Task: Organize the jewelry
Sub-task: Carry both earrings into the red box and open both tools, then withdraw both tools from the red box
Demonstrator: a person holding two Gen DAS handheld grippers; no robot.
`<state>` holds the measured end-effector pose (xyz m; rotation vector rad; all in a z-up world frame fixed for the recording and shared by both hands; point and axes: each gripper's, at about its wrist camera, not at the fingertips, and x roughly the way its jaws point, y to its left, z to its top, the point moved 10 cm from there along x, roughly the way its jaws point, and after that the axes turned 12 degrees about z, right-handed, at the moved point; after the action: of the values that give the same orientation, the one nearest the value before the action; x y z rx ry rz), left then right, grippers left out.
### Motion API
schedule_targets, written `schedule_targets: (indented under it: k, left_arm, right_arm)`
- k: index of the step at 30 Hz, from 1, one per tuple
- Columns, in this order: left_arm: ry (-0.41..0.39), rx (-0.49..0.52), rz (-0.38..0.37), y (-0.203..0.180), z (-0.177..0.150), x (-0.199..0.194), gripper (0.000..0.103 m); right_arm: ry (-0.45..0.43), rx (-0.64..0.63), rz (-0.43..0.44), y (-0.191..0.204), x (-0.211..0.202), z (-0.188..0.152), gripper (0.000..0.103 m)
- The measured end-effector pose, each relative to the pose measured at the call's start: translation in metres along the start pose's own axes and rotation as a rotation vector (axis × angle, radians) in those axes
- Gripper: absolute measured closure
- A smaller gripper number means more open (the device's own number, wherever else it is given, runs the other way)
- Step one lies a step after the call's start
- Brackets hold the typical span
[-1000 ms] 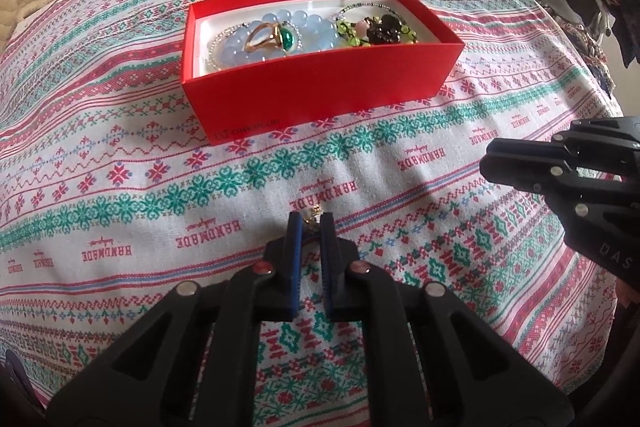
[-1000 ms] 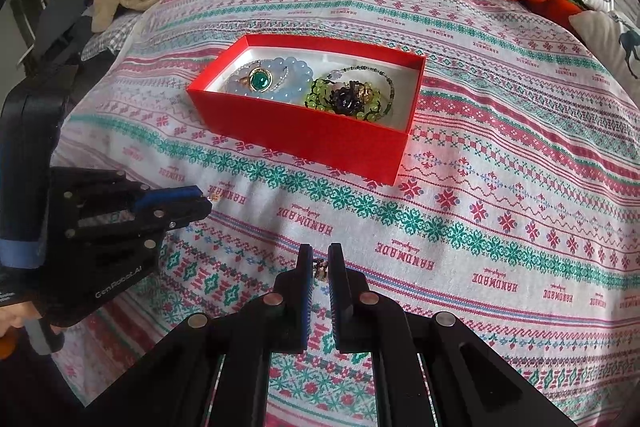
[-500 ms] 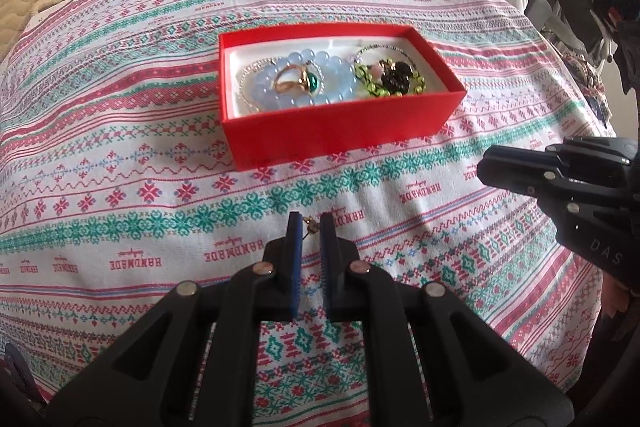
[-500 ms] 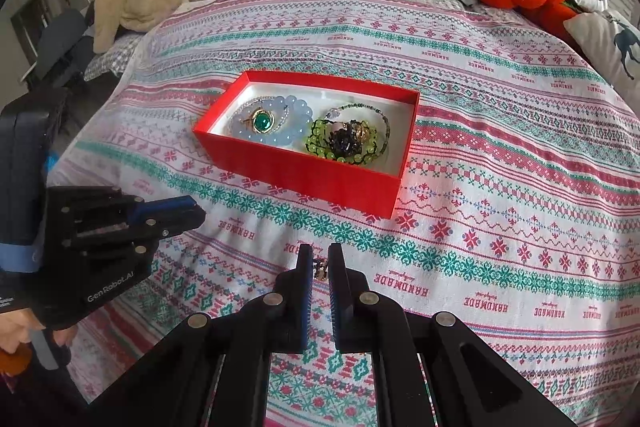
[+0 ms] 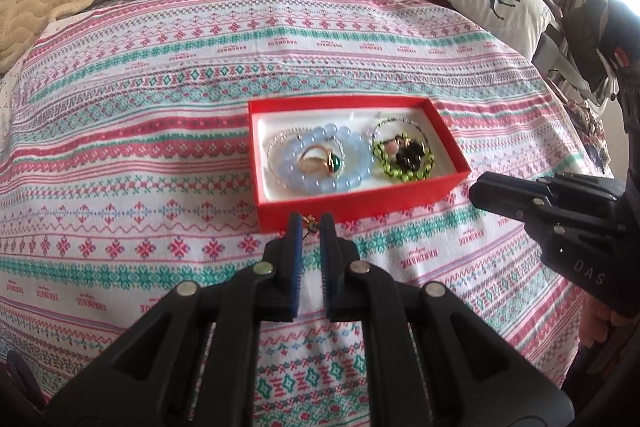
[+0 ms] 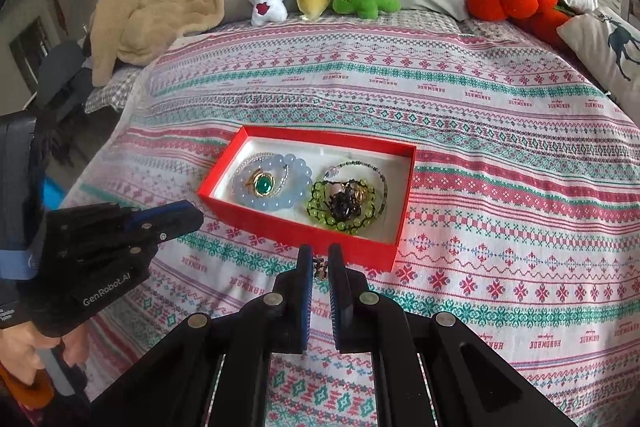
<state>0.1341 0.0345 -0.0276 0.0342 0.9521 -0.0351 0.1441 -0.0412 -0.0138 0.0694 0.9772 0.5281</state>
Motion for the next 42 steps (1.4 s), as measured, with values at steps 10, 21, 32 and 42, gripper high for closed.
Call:
schedule_targets:
  k: [10,21,32,42]
  left_arm:
    - [-0.013,-0.039,0.023,-0.004,0.023,0.026,0.093]
    - [-0.013,-0.068,0.040,-0.005,0.029,0.035,0.093]
    - [-0.026,-0.060,0.038,-0.001,0.028,0.021,0.065]
    - [-0.008,-0.066,0.060,0.008,0.010,-0.003,0.030]
  right_arm:
    - [-0.030,0.044,-0.029,-0.019,0.022,0.025,0.095]
    - [-0.035,0.086,-0.046,-0.039,0.039,0.037,0.095]
    - [-0.027,0.087,-0.046,-0.040,0.038,0.038,0.088]
    - [-0.067,0.084,-0.060,-0.029,0.008,0.035,0.036]
